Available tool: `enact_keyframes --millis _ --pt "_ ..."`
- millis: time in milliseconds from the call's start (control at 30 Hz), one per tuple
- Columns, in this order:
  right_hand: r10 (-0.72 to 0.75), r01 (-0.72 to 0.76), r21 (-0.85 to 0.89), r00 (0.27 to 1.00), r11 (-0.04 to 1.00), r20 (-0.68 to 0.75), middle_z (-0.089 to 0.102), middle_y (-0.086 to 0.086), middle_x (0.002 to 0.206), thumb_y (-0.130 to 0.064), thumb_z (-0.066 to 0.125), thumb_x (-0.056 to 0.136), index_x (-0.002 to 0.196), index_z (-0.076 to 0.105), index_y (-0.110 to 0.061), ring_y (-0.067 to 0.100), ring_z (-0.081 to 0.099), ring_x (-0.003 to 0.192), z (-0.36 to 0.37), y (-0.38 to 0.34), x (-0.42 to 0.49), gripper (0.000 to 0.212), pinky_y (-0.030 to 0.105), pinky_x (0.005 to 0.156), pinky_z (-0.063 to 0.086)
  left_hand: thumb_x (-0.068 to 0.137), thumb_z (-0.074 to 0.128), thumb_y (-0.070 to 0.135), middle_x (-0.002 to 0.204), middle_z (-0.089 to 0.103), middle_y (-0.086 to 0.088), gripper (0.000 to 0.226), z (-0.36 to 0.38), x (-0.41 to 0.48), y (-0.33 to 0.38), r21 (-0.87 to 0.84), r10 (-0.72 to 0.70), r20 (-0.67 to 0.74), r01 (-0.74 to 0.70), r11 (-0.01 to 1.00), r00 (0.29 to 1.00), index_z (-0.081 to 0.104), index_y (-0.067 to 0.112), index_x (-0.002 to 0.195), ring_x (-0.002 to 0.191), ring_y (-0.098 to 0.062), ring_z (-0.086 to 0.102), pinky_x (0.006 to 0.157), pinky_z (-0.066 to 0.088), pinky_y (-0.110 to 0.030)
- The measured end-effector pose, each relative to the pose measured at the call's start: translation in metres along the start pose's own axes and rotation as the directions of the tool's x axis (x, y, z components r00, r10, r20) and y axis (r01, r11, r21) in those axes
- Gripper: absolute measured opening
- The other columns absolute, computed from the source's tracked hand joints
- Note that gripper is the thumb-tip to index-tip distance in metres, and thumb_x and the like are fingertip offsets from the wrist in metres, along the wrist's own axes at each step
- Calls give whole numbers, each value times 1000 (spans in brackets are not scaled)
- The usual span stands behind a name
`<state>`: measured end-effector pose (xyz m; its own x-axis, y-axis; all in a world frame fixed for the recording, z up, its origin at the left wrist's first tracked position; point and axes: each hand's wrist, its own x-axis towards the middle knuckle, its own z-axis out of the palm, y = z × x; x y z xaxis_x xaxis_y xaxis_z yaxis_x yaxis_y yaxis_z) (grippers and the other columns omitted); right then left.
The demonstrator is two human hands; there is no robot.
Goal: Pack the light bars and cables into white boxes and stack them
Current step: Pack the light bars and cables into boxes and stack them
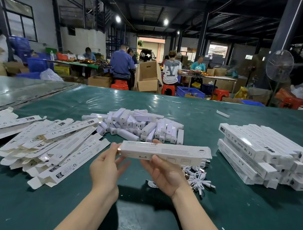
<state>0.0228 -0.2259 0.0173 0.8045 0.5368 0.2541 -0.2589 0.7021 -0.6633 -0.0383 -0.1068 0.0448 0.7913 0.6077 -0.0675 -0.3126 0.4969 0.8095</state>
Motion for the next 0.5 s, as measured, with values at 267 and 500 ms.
enact_keyframes --millis 267,500 --pt "-27 32 53 997 998 -78 73 11 90 -11 96 24 94 73 -10 20 71 79 -2 2 2 73 26 61 57 91 55 9 73 73 3 13 3 -9 3 -122 -76 142 94 988 987 66 13 89 65 -12 70 55 57 -21" --pt "-39 50 57 984 997 -172 73 12 85 -16 97 20 93 70 -6 21 71 75 1 3 1 78 27 60 57 88 60 10 75 69 24 25 -4 -6 -6 339 391 177 -429 837 903 66 33 95 66 8 62 70 53 -25"
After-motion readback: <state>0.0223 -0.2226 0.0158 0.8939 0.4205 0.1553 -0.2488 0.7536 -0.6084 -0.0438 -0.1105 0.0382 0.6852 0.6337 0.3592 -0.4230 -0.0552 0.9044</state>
